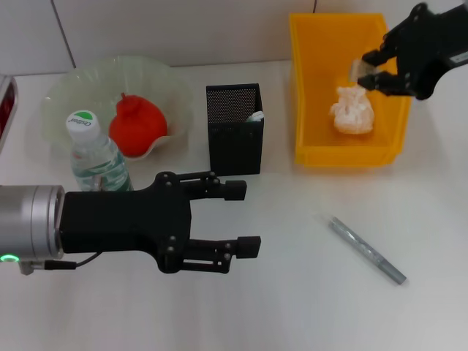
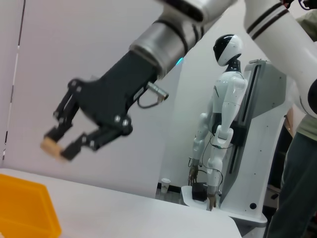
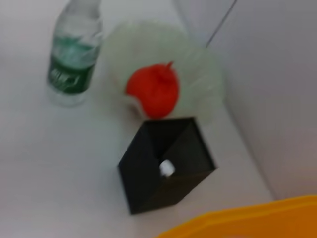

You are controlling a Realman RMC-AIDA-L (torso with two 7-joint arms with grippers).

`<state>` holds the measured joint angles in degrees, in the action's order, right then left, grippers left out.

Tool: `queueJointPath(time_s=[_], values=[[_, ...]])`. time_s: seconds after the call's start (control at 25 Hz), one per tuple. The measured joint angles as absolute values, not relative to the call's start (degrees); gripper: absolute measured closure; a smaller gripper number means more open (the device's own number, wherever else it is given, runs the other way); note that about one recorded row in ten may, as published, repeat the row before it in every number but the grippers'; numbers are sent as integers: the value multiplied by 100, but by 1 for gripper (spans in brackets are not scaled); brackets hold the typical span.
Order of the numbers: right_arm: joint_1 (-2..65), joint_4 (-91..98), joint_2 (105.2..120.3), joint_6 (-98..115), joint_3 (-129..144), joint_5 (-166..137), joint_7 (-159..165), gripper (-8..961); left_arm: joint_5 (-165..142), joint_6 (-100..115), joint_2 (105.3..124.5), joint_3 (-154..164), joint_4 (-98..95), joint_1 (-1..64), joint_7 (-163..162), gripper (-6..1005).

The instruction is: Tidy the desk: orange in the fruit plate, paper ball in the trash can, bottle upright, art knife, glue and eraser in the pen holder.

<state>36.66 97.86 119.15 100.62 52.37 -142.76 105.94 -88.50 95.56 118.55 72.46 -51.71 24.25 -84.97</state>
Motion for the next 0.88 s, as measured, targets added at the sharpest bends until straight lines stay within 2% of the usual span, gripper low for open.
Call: queueJointPath(time_s=[0.24,0.48,0.88], values=[[3434,9801,11912,9948,4719,-13511,10594,699,-8850,9542,11856,7239,-5158,2446,-8494,197],[2906,9275,11910,9291,4662,-12254,10347,699,-8851,9495,11857,7233,-5148,2492,-8479,197],[2720,8081,11916,8913,4615,-11308,9619,700,-8629,9465,11868,7258,-5150,2465,-8412,197]])
